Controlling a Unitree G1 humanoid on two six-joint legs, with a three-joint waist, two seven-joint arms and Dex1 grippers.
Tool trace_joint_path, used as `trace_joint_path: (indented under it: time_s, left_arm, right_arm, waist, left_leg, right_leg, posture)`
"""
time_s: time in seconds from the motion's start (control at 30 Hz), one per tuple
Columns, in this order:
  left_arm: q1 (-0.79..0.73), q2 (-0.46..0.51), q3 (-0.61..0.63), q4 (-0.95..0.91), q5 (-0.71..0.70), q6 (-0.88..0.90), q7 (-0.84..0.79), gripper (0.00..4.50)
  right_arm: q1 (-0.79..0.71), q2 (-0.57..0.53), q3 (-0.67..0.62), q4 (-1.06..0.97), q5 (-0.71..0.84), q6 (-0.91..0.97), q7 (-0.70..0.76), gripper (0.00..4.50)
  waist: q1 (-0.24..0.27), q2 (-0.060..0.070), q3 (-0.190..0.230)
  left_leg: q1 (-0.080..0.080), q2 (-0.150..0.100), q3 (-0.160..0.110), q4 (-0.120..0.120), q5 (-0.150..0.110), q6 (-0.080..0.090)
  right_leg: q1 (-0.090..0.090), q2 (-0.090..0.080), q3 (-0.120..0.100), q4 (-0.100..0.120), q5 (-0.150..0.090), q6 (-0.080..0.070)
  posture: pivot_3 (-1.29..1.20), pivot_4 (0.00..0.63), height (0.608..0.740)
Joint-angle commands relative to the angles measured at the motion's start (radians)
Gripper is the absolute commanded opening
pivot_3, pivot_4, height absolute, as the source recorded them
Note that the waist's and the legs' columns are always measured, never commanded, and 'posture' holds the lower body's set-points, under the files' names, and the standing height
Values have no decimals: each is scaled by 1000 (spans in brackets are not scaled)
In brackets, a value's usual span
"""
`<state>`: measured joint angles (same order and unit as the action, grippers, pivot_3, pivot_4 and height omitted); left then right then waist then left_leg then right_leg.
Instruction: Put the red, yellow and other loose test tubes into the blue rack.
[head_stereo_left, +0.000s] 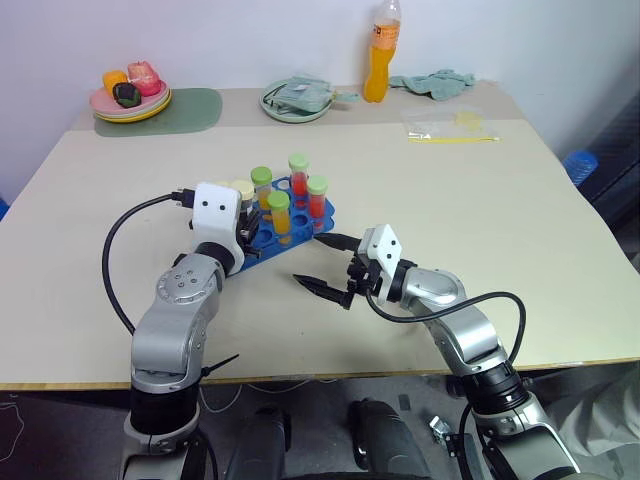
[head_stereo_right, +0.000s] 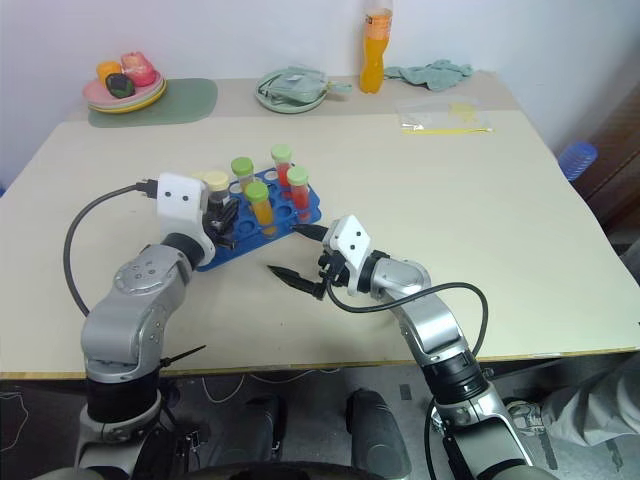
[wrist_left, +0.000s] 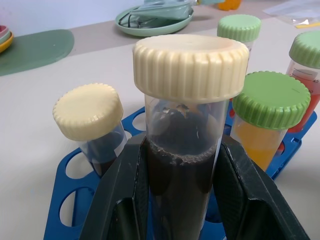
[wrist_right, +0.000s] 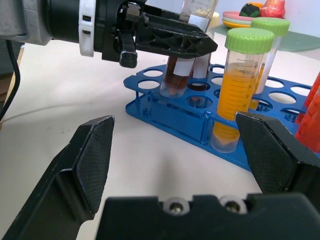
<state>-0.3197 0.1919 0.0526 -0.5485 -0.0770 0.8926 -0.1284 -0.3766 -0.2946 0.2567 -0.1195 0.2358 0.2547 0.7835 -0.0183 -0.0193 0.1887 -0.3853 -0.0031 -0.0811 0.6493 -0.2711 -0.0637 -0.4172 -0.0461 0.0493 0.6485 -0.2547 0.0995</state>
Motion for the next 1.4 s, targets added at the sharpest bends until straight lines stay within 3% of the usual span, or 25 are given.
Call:
trace_joint_path:
  time_s: [0.03, 0.3, 0.5, 0.6, 0.7, 0.9, 1.13, 1.4]
  left_arm:
    - [37, -18, 14, -23, -8, -120, 5, 1774]
    - [143, -30, -17, 33, 15, -318, 2, 1774]
    - [170, -43, -11, 42, -5, -346, 2, 1774]
    - [194, -32, -2, 7, -27, -353, -23, 2585]
    - [233, 3, 17, -43, -47, -337, -55, 4000]
    - [393, 115, 163, -188, -190, -283, -179, 4000]
    - [647, 303, 481, -177, -313, -302, -373, 4000]
    - [728, 338, 566, -79, -301, -380, -409, 4000]
  right_arm:
    - [-27, 10, -7, -9, 3, -22, 2, 4278]
    - [-35, 14, -6, 3, 1, -32, 5, 4278]
    - [-35, 12, -8, 4, -3, -41, 9, 4278]
    - [-36, 7, -13, 4, -4, -49, 12, 4278]
    - [-43, -4, -17, 1, -1, -58, 30, 4278]
    - [-53, -126, -73, -37, 48, -6, 128, 4278]
    - [-55, -364, -284, 60, 143, 117, 202, 4278]
    - [-46, -458, -350, 169, 135, 100, 247, 4278]
  waist:
    - [1, 0, 0]
    - [2, 0, 0]
    - [2, 0, 0]
    - [1, 0, 0]
    - [-1, 0, 0]
    - [-1, 0, 0]
    - [3, 1, 1]
    - [0, 1, 1]
  left_leg:
    - [0, 0, 0, 0, 0, 0]
    - [0, 0, 0, 0, 0, 0]
    - [0, 0, 0, 0, 0, 0]
    - [0, 0, 0, 0, 0, 0]
    - [0, 0, 0, 0, 0, 0]
    - [0, 0, 0, 0, 0, 0]
    - [0, 0, 2, 0, -1, 1]
    - [0, 1, 3, 0, -1, 1]
  right_leg:
    - [0, 0, 0, 0, 0, 0]
    - [0, 0, 0, 0, 0, 0]
    - [0, 0, 0, 0, 0, 0]
    - [0, 0, 0, 0, 0, 0]
    - [0, 0, 0, 0, 0, 0]
    - [0, 0, 0, 0, 0, 0]
    - [0, -1, 0, -2, -2, -3]
    - [1, 0, 1, -2, -2, -4]
  posture:
    - [0, 150, 740]
    - [0, 150, 740]
    - [0, 150, 740]
    - [0, 150, 740]
    - [0, 150, 740]
    - [0, 150, 740]
    - [0, 150, 740]
    - [0, 150, 740]
